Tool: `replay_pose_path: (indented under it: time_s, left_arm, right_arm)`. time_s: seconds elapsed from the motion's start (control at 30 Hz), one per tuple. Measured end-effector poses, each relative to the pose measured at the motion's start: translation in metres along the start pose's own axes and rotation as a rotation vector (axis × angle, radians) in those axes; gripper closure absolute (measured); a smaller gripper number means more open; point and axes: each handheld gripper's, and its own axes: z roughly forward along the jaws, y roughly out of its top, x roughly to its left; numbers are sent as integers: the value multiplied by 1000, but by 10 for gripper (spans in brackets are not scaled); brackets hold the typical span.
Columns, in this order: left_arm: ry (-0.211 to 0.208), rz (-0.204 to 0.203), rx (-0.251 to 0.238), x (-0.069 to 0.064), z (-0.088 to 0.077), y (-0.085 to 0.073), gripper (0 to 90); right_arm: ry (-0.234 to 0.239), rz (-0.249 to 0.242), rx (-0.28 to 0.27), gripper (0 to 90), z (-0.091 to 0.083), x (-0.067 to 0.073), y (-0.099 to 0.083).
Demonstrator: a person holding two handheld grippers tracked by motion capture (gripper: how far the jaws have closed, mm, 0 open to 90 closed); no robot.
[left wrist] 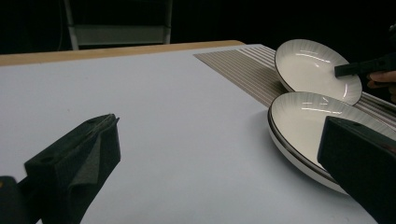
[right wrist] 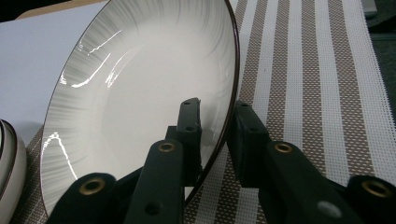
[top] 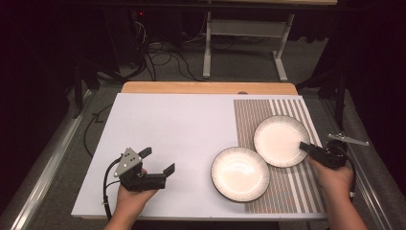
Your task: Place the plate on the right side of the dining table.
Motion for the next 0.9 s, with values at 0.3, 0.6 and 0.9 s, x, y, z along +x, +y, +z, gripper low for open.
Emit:
replay_pose_path:
  time_s: [0.3, 0.6, 0.9]
  left_arm:
    - [76, 49, 1, 4, -4, -1, 0]
    - [99, 6, 13, 14, -5, -3, 0]
    - [105, 23, 33, 16, -3, -5, 0]
  right_arm:
    - [-8, 31, 11, 768, 4, -2, 1]
    - [-57, 35, 41, 744, 10, -6, -1]
    - [-90, 24, 22, 700, 12, -10, -1]
